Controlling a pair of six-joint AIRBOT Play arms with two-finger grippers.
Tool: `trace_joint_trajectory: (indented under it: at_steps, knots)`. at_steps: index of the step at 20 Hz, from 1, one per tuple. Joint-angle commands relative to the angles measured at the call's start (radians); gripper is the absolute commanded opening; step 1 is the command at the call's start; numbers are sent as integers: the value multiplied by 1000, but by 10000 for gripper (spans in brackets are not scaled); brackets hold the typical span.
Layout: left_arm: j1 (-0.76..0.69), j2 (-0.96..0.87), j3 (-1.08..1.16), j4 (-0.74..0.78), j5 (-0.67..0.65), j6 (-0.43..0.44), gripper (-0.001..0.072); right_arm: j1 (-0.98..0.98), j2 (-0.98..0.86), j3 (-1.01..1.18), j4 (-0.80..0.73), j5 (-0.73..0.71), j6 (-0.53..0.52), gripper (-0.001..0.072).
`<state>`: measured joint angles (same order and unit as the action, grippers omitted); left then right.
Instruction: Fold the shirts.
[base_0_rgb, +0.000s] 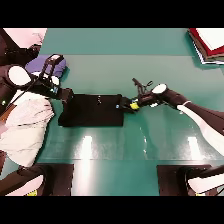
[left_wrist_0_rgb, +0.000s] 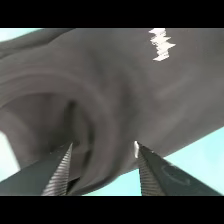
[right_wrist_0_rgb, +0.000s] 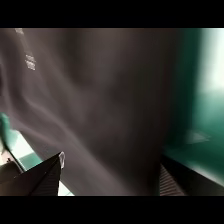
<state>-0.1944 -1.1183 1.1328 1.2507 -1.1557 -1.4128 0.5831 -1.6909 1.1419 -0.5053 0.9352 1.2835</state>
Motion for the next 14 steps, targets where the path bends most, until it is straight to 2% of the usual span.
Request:
trace_joint_trajectory:
  at_steps: [1, 2, 3, 4, 5, 6, 10, 14]
  knots:
    - [0, 1, 9, -87, 14, -1, 459, 82, -90, 92, 41, -37, -10, 460]
    - [0, 1, 9, -97, 14, -2, 458, 95, -106, 117, 39, -44, -27, 299]
    - [0, 1, 9, -109, 14, -2, 432, 103, -114, 137, 38, -44, -67, 79]
    - [0, 1, 9, -127, 12, -1, 257, 101, -114, 146, 38, -45, -89, 16]
    - [0, 1, 9, -142, 12, -1, 170, 88, -103, 147, 29, -44, -97, 15]
    - [0, 1, 9, -161, 12, -1, 124, 62, -76, 133, 7, -43, -97, 15]
    - [0, 1, 9, -193, 15, -2, 125, -170, 177, -46, -157, -45, -64, 14]
    - [0, 1, 9, -204, 28, -5, 125, -605, 519, -266, -379, -43, 31, 14]
